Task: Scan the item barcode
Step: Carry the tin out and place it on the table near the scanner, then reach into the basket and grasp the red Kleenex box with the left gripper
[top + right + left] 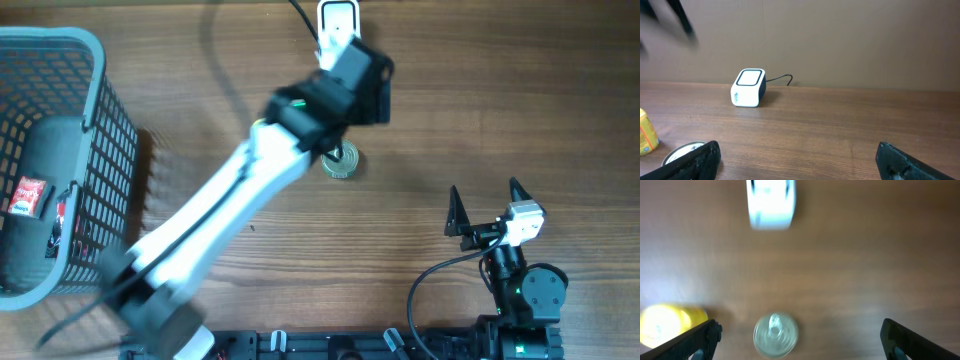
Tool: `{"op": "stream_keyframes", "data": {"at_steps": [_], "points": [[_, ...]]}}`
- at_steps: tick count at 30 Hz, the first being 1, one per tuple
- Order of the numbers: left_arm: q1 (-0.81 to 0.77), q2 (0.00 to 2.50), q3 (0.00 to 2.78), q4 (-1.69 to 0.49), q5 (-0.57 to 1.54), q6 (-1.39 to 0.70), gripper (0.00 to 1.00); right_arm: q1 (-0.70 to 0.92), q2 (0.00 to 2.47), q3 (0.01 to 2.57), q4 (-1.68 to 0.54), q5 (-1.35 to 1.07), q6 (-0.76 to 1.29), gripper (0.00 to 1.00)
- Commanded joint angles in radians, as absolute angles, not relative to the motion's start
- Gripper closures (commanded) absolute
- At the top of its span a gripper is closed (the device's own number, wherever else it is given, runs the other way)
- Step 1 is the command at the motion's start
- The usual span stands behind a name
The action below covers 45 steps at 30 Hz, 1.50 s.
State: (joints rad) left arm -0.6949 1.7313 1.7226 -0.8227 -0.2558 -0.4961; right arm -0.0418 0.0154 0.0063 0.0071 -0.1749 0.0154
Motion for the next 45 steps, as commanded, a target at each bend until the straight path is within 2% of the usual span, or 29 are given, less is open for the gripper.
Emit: {"op": "stream_keyframes", "data": {"at_steps": [1,3,6,8,10,13,15,21,32,45], "points": [[-0.591,1.53,1.81,-0.833,-0.383,-0.404,0.0,-0.035,0.01,0.005,0.011,-0.165,0.028,0.0],[-0.462,1.441,1.824,-0.835,-0.527,-0.426,0.0,-0.035,0.01,0.005,0.011,-0.165,0.029,0.0],[-0.164,1.363,1.824,-0.888,-0.519,-0.443,0.0,-0.035,0.01,0.005,0.011,-0.165,0.029,0.0],[0.112,1.356,1.824,-0.994,-0.5,-0.572,0.0,-0.035,0.01,0.005,0.01,-0.165,0.028,0.0],[0.374,1.377,1.817,-1.098,-0.354,-0.689,0.0,-0.035,0.01,0.005,0.01,-0.165,0.028,0.0],[0.671,1.43,1.784,-1.178,-0.06,-0.767,0.0,-0.035,0.01,0.005,0.011,-0.165,0.028,0.0],[0.761,1.466,1.75,-1.18,-0.001,-0.773,0.0,-0.035,0.01,0.005,0.011,-0.165,0.028,0.0],[0.766,1.519,1.562,-1.072,-0.205,-0.772,0.0,-0.035,0.01,0.005,0.011,-0.165,0.028,0.0],[0.757,1.53,1.047,-0.503,-0.316,-0.698,0.0,-0.035,0.011,0.005,0.011,-0.165,0.028,0.0],[0.757,1.782,1.03,-0.26,-0.335,-0.688,0.0,-0.035,0.011,0.005,0.011,-0.165,0.029,0.0]]}}
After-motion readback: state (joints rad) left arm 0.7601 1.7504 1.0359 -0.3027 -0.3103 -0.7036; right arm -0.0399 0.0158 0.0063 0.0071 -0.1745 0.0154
